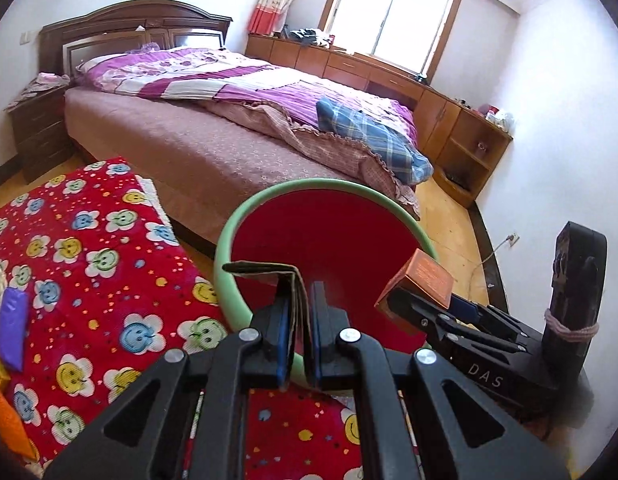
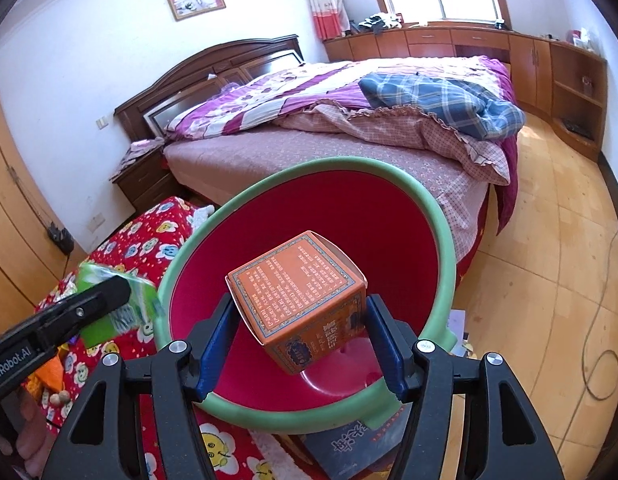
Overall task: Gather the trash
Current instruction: 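Carry both items over the red bucket and open both grippers to drop them, then move the left gripper back over the bed toward the orange foam net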
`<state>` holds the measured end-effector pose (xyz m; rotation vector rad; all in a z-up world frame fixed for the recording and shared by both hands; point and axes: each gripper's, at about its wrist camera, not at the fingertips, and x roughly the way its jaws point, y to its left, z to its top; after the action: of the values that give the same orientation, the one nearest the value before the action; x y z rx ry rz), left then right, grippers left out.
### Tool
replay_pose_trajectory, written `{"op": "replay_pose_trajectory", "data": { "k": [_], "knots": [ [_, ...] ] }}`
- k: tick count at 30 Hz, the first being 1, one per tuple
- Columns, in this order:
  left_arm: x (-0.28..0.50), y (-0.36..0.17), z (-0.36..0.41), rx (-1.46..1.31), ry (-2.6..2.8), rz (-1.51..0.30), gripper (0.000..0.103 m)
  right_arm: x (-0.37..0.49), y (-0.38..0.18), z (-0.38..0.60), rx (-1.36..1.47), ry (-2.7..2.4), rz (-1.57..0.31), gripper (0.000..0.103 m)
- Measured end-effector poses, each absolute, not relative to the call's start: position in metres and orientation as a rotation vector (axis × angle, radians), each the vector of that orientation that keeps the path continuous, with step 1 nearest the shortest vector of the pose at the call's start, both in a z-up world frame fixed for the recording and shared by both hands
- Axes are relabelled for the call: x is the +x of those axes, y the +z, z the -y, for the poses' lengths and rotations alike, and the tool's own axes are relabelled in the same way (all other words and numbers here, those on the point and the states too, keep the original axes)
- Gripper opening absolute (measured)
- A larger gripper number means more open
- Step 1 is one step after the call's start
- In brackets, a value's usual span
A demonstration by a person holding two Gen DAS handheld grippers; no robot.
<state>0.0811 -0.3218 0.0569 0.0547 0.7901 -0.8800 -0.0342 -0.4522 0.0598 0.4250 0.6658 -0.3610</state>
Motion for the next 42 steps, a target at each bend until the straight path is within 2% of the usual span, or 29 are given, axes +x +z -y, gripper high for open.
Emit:
{"op": "replay_pose_trajectory", "data": {
  "k": [3,5,7,24,42],
  "knots": [
    [0.08,0.055,0.325,0.067,-0.882,-0.791,0.017,-0.039,0.059,0.452,0.438,-0.369,-0.654,0.067],
    [0.079,0.054,0.326,0.071,-0.878,-0.782,0.032,-0.039,0.059,0.454,0.441,-0.377,-0.65,0.069],
    [0.078,0.055,0.328,0.079,-0.87,-0.772,0.039,-0.04,0.058,0.456,0.442,-0.386,-0.649,0.072],
    [0.075,0.063,0.305,0.064,-0.804,-0.772,0.04,-0.053,0.069,0.449,0.449,-0.401,-0.62,0.073],
    [0.062,0.08,0.232,-0.01,-0.669,-0.758,0.04,-0.063,0.087,0.4,0.424,-0.328,-0.617,0.073]
  ]
}}
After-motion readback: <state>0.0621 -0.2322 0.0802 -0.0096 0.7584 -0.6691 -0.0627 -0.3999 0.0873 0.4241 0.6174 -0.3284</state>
